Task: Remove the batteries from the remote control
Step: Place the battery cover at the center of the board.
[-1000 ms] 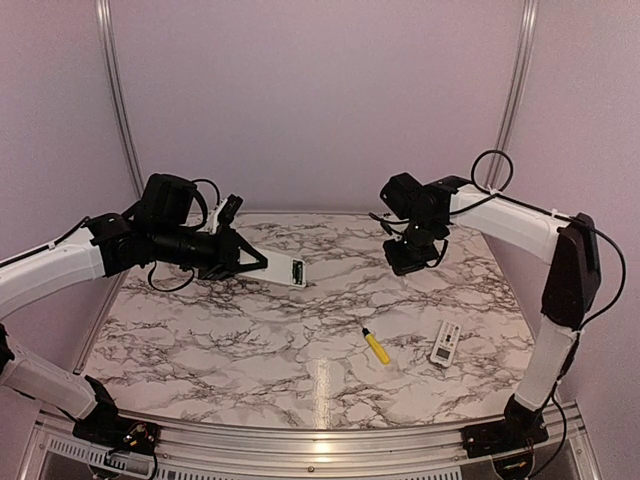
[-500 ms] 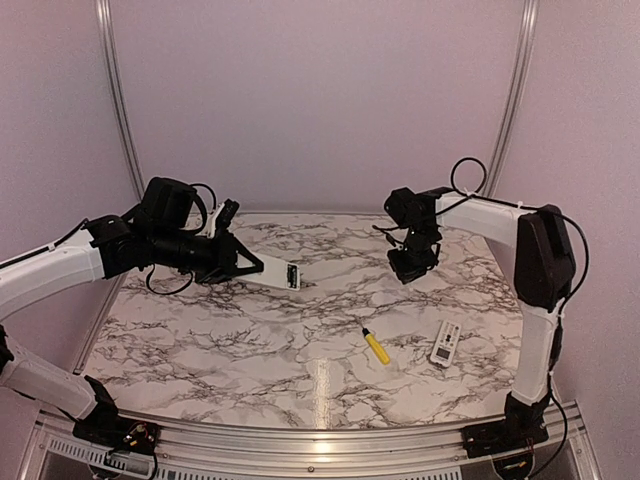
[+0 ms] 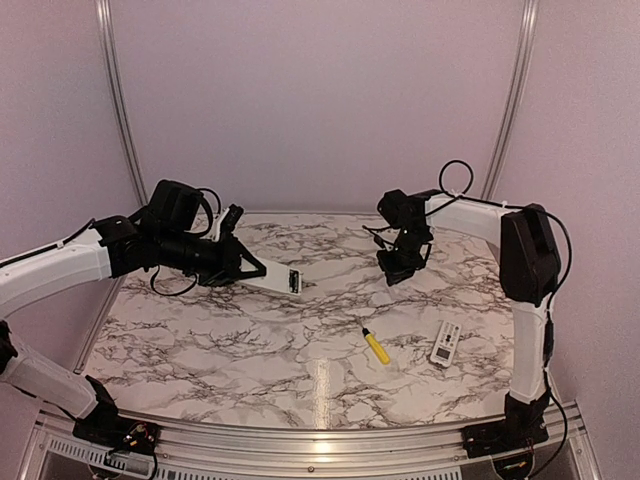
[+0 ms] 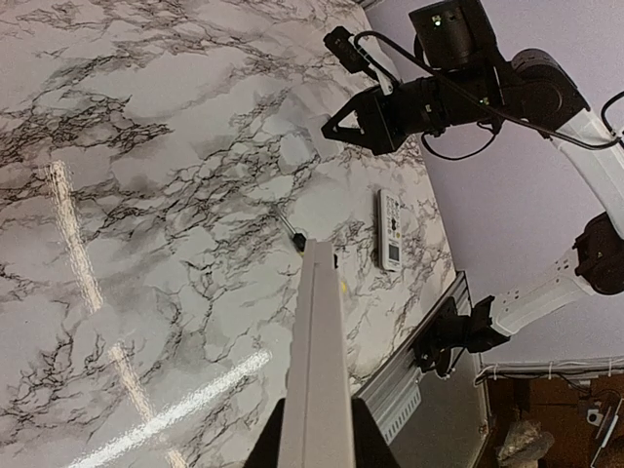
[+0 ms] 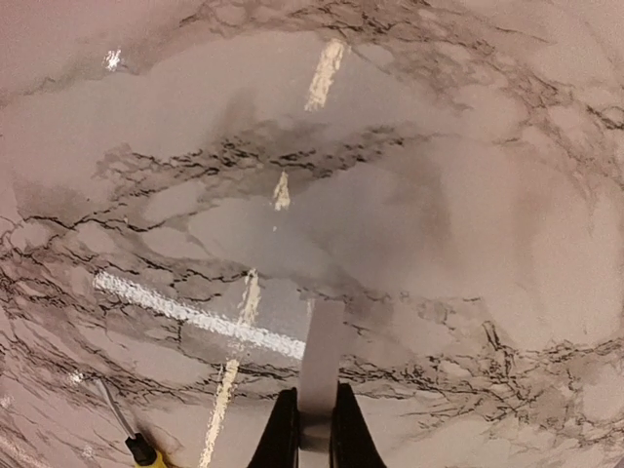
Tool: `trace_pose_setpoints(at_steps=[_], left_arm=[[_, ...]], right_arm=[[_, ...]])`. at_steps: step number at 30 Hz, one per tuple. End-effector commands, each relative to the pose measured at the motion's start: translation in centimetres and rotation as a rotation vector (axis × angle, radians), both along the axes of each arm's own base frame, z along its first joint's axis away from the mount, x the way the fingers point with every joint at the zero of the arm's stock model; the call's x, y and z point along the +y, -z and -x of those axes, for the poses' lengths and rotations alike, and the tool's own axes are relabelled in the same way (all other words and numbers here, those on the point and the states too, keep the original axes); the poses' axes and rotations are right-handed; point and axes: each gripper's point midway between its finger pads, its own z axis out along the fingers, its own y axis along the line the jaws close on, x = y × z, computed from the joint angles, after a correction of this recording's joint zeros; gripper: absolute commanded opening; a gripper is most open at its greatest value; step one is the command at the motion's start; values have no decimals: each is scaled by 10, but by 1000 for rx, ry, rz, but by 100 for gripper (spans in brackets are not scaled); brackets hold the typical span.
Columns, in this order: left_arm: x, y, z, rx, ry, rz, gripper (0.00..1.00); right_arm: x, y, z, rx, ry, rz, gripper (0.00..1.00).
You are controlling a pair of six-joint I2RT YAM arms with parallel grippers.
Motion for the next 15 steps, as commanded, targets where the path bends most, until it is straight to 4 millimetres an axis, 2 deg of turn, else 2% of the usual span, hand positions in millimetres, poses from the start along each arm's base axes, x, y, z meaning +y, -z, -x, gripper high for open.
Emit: trace_pose_setpoints(at_steps=[1,10,15], left_arm=[[-6,-1,-4,-7,24,24,0],[-16,15,-5,24,61,47,0],[-26,27,-6,55,81,88,0]], right_arm=[[11,-13,-9,-19,-12,-56,8],[21,-42,-1,-26,-26,-141,34],[23,-59,7,-36,-27,-184,42]])
